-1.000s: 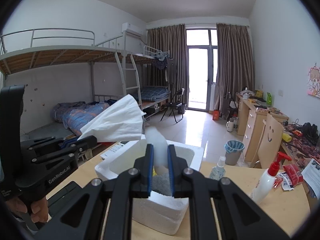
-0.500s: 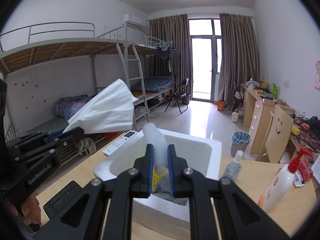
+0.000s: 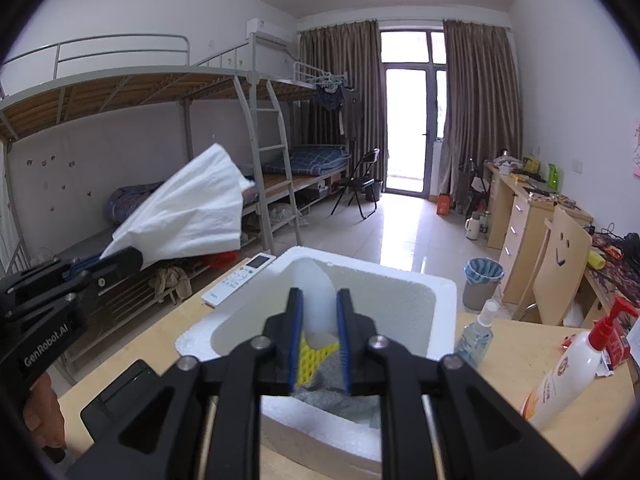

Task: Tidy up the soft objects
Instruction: 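Lower the foam tube into the foam box and open the right gripper, then lower the paper towel into the foam box and open the left gripper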

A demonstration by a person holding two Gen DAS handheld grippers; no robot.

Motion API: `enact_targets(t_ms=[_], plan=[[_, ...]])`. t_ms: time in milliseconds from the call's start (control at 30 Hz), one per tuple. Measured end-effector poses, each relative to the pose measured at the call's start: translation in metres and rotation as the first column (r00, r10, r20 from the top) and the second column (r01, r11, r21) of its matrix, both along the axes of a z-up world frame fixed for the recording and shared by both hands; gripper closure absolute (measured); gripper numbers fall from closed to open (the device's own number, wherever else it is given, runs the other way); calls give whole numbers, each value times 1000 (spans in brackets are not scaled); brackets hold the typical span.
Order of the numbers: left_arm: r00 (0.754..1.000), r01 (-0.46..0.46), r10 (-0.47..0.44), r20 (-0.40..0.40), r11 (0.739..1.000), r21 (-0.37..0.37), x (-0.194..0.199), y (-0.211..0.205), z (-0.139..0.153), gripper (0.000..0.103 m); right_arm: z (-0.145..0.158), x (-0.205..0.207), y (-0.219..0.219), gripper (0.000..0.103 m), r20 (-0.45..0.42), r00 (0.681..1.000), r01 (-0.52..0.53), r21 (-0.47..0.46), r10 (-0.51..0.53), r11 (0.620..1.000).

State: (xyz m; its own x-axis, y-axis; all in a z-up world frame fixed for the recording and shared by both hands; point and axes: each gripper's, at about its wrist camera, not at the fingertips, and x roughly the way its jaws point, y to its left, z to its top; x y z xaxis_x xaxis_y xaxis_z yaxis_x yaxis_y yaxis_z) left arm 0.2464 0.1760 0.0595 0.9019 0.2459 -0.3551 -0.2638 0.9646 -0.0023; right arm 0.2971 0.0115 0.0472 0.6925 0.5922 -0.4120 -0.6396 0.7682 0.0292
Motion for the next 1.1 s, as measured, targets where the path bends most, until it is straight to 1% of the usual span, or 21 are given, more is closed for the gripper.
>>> enact_targets(t_ms=[33,67,133,167,200,300,433,600,900,1100], plan=[[1000,-3,3,0,1000,1,0,0,0,95,0,-1,1,75,5,1000,9,-2,-9,1000],[1000,-6,6,-2,1000,1,0,0,0,95,1,-1,1,70,13,1000,20,-6,-20,1000],[1000,-2,2,-6,1000,-4,0,0,0,95,1,-2,-1,29,14,999,32,-5,-32,999],[1000,-2,2,-6,1000,-4,0,1,1,95,2,-2,-3,24,15,999,30,4,-30,1000],[1000,-4,4,-7,1000,-2,0,0,1,95,3,-4,-6,22,21,999,31,17,-31,999],[1000,-6,6,-10,1000,-6,0,1,0,95,3,-6,-10,22,23,999,36,12,-37,999],[1000,-2,2,-18,1000,-9,3,-2,1,95,3,-5,-19,22,8,999,48,16,-48,999],[999,25,-25,-26,1000,4,8,-14,0,95,5,-9,-39,22,12,997,73,31,-73,997],[995,88,-87,-50,996,0,28,-42,-5,95,8,-15,-88,22,8,987,163,63,-163,985],[992,119,-118,-53,993,12,35,-59,-6,95,7,-20,-110,22,1,982,188,84,-188,979]])
